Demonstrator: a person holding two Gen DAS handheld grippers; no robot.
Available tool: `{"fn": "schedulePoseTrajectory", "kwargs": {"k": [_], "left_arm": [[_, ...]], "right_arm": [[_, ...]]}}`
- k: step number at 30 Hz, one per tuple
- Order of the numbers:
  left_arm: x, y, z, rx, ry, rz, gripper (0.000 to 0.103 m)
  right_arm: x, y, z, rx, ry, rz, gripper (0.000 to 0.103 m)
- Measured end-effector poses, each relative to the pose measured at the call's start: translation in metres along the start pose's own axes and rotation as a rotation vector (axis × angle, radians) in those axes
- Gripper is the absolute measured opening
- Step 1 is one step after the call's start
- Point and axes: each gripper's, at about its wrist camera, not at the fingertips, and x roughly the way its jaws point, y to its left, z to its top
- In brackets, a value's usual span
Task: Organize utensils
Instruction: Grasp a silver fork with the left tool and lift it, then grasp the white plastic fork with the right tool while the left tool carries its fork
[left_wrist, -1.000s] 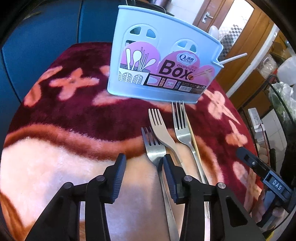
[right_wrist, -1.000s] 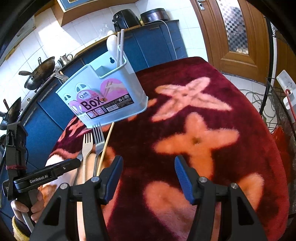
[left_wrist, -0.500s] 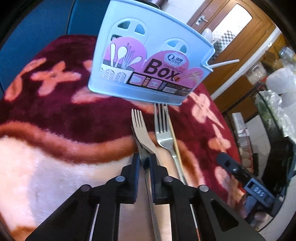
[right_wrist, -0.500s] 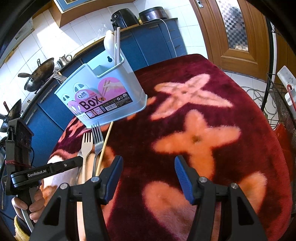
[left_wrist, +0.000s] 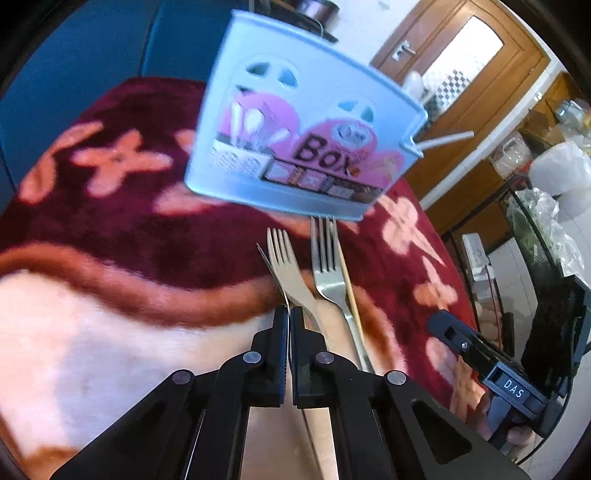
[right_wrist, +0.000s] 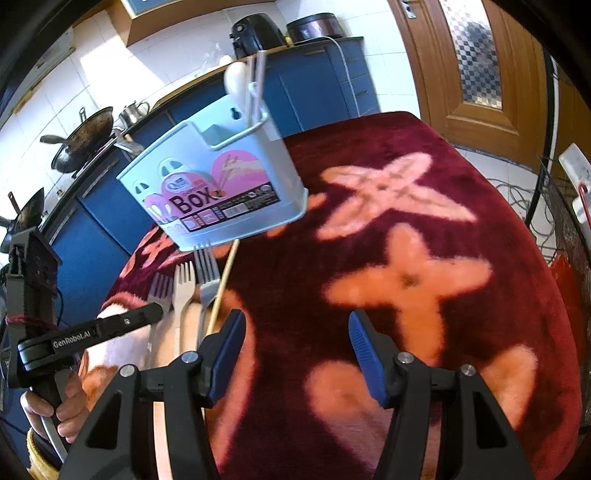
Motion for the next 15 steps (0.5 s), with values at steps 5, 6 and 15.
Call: {"fn": "schedulePoseTrajectory", "kwargs": {"k": [5,6,15], "left_arm": [[-0.018,0.011,0.002,0.0,-0.056,0.057,0.001],[-0.023,0.013,0.002,0.006,-0.071,0.073,0.001],[-0.052,0.028,0.002,0.029,-0.171,0.126,0.001]], "right_arm": [[0.004,0.022,0.004,-0.056,0.018,0.011,0.061],[0.005,0.027,0.005,-0.071,0.023,0.015,0.061],[0.026,0.077,0.01,-0.18,0.115,0.075,0.057]]}}
